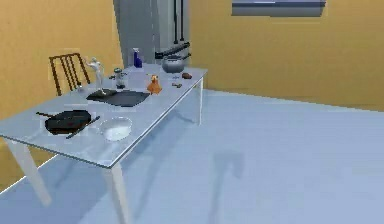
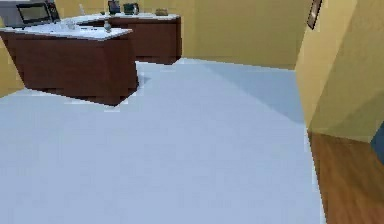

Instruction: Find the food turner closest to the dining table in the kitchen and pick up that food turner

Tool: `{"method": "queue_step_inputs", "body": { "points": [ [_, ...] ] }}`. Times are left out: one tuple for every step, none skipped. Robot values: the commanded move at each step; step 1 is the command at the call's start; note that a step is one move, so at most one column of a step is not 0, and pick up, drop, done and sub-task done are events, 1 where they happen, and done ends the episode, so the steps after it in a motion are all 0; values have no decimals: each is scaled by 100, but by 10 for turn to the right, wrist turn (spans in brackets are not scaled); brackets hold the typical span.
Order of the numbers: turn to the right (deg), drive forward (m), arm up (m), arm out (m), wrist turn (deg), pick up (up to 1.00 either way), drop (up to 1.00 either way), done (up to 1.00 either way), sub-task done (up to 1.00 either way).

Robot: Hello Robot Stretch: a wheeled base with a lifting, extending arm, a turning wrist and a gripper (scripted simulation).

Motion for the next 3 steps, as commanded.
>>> {"method": "queue_step_inputs", "body": {
  "points": [
    [450, 0, 0, 0, 0, 0, 0, 0, 0],
    [390, 0, 0, 0, 0, 0, 0, 0, 0],
    [0, 100, 0, 0, 0, 0, 0, 0, 0]
  ]
}}
